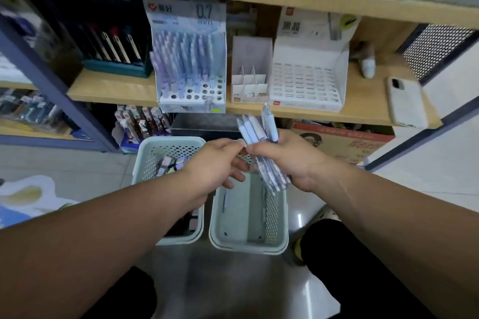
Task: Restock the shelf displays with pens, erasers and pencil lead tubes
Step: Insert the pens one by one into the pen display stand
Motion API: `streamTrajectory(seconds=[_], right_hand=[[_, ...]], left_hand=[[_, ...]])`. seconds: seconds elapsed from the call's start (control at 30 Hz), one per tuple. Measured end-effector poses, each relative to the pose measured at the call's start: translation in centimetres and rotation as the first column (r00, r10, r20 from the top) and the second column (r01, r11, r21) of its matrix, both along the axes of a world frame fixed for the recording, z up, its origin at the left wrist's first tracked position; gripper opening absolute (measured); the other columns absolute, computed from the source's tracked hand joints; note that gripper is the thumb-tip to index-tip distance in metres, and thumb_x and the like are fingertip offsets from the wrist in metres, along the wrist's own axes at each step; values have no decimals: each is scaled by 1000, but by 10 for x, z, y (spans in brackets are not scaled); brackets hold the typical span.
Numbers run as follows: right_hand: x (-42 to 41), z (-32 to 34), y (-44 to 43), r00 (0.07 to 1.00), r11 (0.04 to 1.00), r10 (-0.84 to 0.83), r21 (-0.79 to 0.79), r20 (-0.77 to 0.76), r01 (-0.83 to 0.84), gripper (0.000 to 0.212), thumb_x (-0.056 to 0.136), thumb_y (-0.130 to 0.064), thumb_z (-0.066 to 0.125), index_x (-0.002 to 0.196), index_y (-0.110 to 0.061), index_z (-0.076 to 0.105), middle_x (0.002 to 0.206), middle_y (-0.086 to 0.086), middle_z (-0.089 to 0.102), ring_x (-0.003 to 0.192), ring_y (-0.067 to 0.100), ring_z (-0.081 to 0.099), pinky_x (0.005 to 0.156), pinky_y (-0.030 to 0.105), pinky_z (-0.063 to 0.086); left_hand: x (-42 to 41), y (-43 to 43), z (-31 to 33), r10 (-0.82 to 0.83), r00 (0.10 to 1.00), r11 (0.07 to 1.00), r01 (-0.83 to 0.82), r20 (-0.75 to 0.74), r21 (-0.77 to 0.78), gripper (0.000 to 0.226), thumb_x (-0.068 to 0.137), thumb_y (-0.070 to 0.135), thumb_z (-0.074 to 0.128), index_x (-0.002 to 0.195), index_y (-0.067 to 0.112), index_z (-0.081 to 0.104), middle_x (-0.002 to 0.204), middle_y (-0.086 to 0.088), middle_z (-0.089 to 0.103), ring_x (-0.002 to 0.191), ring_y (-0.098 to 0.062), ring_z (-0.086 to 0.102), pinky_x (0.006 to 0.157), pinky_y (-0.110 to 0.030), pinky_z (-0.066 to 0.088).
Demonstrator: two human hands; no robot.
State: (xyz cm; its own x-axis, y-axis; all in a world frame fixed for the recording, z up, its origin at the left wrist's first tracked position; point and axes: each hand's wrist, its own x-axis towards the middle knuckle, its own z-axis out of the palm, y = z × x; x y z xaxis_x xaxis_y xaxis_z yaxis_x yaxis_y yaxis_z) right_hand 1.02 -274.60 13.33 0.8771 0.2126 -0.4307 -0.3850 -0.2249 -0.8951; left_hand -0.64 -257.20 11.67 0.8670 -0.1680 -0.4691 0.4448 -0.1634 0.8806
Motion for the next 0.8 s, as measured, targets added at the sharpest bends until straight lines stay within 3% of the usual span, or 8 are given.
streamTrajectory(seconds=[0.1, 0.2, 0.27, 0.4, 0.5, 0.6, 0.67, 0.8], right_hand=[[1, -5, -23, 983, 984, -178, -17, -38, 177, 16, 88, -13, 74, 102, -12, 68, 83, 11, 72, 76, 23, 72, 75, 40, 57], [-6, -23, -57, 944, 944, -324, -86, -58, 318, 25, 83, -21, 77, 105, -10, 69, 84, 16, 74, 76, 29, 70, 80, 52, 56], [-14, -43, -76, 913, 917, -397, -88, -91, 390, 25, 84, -19, 76, 105, -7, 70, 76, 13, 73, 71, 27, 68, 76, 48, 55], [-25, -86, -98, 867, 884, -467, -61, -176, 464, 36, 66, -26, 78, 93, -2, 72, 71, 14, 72, 72, 32, 66, 69, 46, 51], [-22, -115, -106, 844, 868, -490, -30, -217, 495, 17, 77, -15, 77, 91, -7, 71, 69, 13, 71, 70, 30, 68, 67, 42, 54], [-18, -140, -113, 832, 862, -487, 3, -265, 506, 7, 87, -8, 72, 93, -7, 69, 70, 13, 69, 66, 26, 68, 60, 33, 54], [-16, -155, -117, 821, 856, -491, 15, -291, 518, 6, 87, -8, 72, 92, -8, 69, 72, 13, 69, 68, 26, 68, 59, 31, 53], [-15, -174, -118, 800, 846, -500, 11, -331, 533, 2, 86, -5, 71, 84, -5, 70, 72, 15, 67, 72, 30, 66, 62, 34, 54]], left_hand=[[3, -3, -13, 43, 998, 999, -42, -40, 27, 21, 103, 27, 51, 111, 10, 62, 90, -15, 67, 72, -23, 62, 58, -30, 44], [4, -15, -52, 48, 988, 998, -42, -145, 44, 5, 100, 14, 53, 102, 13, 58, 78, -8, 54, 57, -16, 47, 49, -24, 34], [6, -25, -88, 29, 984, 995, -11, -178, 103, 3, 97, 16, 57, 95, 17, 59, 75, -6, 51, 55, -15, 43, 51, -23, 31], [19, -53, -150, 44, 968, 966, 21, -245, 258, 27, 93, 31, 57, 118, 21, 59, 110, -7, 60, 89, -24, 58, 76, -32, 45], [28, -67, -194, 5, 959, 894, 123, -285, 431, 49, 97, 30, 51, 144, 17, 45, 139, -10, 52, 117, -33, 55, 91, -35, 44], [35, -80, -227, 63, 935, 877, 115, -350, 466, 53, 99, 21, 48, 149, 9, 37, 144, -16, 48, 122, -36, 53, 89, -32, 44], [39, -83, -252, 116, 918, 861, 97, -378, 499, 51, 96, 18, 50, 144, 3, 44, 141, -19, 52, 125, -38, 54, 91, -32, 46], [39, -83, -310, 183, 887, 776, 134, -424, 616, 55, 84, 25, 55, 132, 0, 52, 133, -22, 57, 119, -40, 58, 99, -47, 52]])
